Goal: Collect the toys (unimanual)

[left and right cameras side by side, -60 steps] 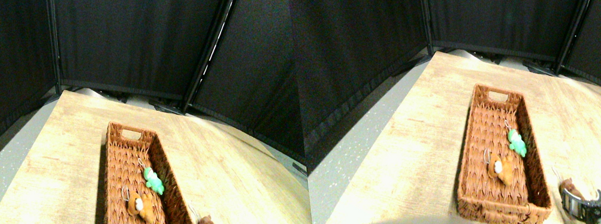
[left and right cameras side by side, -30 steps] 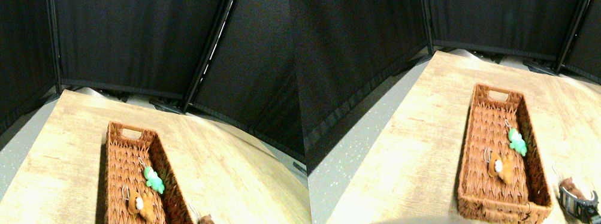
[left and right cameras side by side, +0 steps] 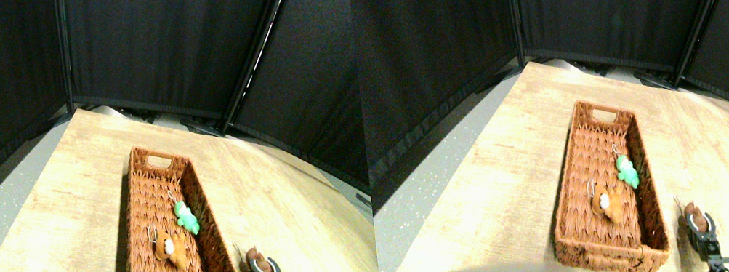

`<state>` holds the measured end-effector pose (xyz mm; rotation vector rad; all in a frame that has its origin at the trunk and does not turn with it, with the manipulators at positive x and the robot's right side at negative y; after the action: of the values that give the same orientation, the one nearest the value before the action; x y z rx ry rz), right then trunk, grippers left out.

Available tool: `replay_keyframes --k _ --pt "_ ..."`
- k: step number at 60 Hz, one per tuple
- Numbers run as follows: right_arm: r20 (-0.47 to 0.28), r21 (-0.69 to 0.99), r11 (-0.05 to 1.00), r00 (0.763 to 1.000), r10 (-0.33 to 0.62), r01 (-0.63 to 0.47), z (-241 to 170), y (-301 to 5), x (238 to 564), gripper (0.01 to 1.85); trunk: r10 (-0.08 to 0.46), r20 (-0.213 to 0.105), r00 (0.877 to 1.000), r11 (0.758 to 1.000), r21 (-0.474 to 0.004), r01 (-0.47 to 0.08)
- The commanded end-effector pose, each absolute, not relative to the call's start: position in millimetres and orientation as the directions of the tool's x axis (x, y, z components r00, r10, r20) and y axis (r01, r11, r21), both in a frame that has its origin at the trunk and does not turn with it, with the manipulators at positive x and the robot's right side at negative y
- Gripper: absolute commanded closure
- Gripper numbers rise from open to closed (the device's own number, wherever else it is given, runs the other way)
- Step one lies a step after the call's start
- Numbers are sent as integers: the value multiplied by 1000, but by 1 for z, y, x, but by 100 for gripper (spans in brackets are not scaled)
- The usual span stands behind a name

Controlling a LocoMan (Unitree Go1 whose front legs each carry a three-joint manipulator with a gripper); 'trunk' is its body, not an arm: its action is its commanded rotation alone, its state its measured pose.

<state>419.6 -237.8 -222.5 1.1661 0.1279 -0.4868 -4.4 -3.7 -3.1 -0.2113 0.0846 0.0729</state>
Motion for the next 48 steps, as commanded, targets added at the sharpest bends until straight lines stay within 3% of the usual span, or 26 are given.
replay_keyframes --k 1,6,9,12,15,19,22,27,35,48 --pt "-244 864 355 915 -322 356 -200 -233 431 180 65 -98 993 972 -220 -85" --pt "-192 882 365 935 -298 298 -188 -228 440 180 68 -91 993 971 -222 -87" --pt "-131 849 474 962 -240 234 -179 -226 448 180 71 -88 994 970 -225 -90" --pt "-105 848 489 968 -226 206 -174 -224 453 180 73 -84 994 969 -229 -91" --pt "-75 790 588 979 -189 174 -166 -223 461 180 77 -79 994 968 -232 -93" --pt "-53 805 573 980 -190 154 -158 -218 465 180 80 -77 994 967 -237 -96" --pt "-47 831 545 991 -128 110 -151 -215 472 180 84 -73 994 965 -241 -99" --pt "-64 859 497 989 -136 124 -138 -207 476 180 87 -67 994 963 -249 -101" --pt "-57 830 551 996 -70 87 -116 -194 484 180 98 -61 993 958 -263 -111" --pt "-91 849 523 996 4 76 -90 -177 494 180 118 -54 992 950 -286 -129"
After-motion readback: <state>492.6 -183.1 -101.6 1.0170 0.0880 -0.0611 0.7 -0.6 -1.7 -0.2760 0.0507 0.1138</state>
